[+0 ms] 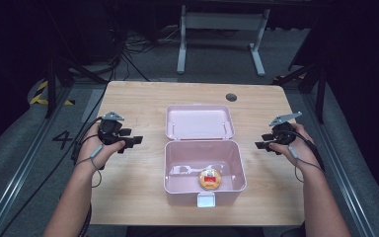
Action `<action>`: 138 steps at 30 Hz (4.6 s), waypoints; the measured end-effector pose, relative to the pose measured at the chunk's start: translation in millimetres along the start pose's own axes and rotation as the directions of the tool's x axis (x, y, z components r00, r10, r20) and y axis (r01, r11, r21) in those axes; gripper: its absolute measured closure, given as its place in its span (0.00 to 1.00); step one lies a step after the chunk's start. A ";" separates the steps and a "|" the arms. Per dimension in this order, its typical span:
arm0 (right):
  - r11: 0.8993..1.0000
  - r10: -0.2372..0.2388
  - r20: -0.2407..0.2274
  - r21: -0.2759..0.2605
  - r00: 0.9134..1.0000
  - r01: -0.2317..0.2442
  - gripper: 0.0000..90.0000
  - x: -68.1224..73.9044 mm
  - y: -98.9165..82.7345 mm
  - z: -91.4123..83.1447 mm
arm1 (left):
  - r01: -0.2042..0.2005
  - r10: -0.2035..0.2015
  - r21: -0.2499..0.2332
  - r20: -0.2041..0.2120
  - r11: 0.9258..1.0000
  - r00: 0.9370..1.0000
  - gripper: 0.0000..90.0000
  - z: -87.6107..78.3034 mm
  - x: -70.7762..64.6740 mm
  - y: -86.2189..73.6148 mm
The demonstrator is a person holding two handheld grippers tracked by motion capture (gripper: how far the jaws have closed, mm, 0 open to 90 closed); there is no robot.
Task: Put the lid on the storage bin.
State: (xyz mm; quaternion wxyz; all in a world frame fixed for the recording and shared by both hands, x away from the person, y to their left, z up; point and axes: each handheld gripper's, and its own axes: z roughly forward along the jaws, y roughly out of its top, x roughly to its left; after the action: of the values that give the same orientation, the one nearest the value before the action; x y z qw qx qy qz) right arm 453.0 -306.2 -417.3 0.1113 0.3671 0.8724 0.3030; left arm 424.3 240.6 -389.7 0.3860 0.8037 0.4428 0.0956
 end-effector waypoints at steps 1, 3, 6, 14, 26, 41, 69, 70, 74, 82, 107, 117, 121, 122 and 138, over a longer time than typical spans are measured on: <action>1.000 0.011 0.000 0.005 1.000 -0.011 0.55 0.4 -0.3 -0.1 | 0.002 -0.002 -0.015 0.005 1.000 1.000 0.44 -0.7 0.0 1.3; 1.000 0.019 0.007 0.008 1.000 -0.019 0.54 0.5 -0.6 -0.3 | -0.005 0.005 -0.030 0.015 1.000 1.000 0.41 -1.0 -0.6 3.3; 1.000 0.009 0.013 -0.005 1.000 -0.009 0.51 1.0 0.0 -2.3 | -0.028 0.029 -0.023 0.016 0.999 0.999 0.39 -0.4 -3.1 7.0; 1.000 0.006 0.026 -0.018 1.000 -0.005 0.50 2.3 -0.5 -5.0 | -0.017 0.020 -0.044 0.068 0.999 0.997 0.40 -1.5 -10.8 32.6; 0.999 0.035 0.025 -0.030 0.999 -0.034 0.48 0.4 -6.2 -7.5 | 0.005 -0.002 -0.022 0.109 1.000 0.994 0.37 33.7 -15.9 76.5; 0.998 0.055 0.019 -0.033 0.998 -0.054 0.47 1.2 -11.8 -5.9 | 0.118 -0.121 0.035 0.119 0.992 0.985 0.36 91.4 1.6 92.6; 0.998 0.059 0.029 -0.039 0.998 -0.058 0.47 2.9 -24.4 -11.7 | 0.248 -0.262 0.090 0.206 0.964 0.943 0.76 119.4 8.3 101.3; 0.998 0.059 0.027 -0.040 0.998 -0.058 0.47 2.9 -24.3 -11.8 | 0.240 -0.253 0.084 0.200 0.967 0.947 0.76 116.9 7.7 102.5; 0.997 0.060 0.024 -0.040 0.998 -0.059 0.47 3.2 -24.2 -11.1 | 0.220 -0.229 0.064 0.186 0.973 0.956 0.77 112.3 4.1 106.4; 0.998 0.057 0.022 -0.041 0.998 -0.056 0.47 4.1 -23.5 -11.0 | 0.165 -0.165 0.017 0.155 0.986 0.974 0.78 99.0 -3.0 117.9; 0.997 0.034 -0.017 -0.066 0.999 -0.035 0.47 9.1 -8.6 -10.8 | 0.034 -0.006 -0.153 0.182 0.988 0.983 0.83 38.5 -29.7 145.2; 0.996 0.038 -0.032 -0.085 0.999 -0.041 0.48 9.6 -5.7 -13.4 | -0.041 0.077 -0.192 0.182 0.981 0.980 0.84 15.7 -43.6 147.3; 0.994 0.043 -0.035 -0.095 0.998 -0.047 0.48 10.1 -5.3 -16.9 | -0.075 0.110 -0.205 0.168 0.976 0.980 0.84 8.5 -50.5 146.4; 0.994 0.041 -0.036 -0.097 0.999 -0.044 0.48 9.9 -5.1 -17.7 | -0.090 0.126 -0.209 0.164 0.974 0.978 0.84 7.1 -51.6 146.5; 0.990 0.022 -0.026 -0.138 0.999 -0.025 0.48 21.7 3.4 -35.0 | -0.220 0.264 -0.267 0.144 0.938 0.954 0.81 -22.8 -75.7 135.6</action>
State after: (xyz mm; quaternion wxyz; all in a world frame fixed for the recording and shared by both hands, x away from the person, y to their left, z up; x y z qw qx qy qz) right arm 425.1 -304.6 -386.9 0.1224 0.3651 0.8461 0.3686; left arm 454.8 151.3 -264.2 0.5065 0.8028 0.2886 0.1251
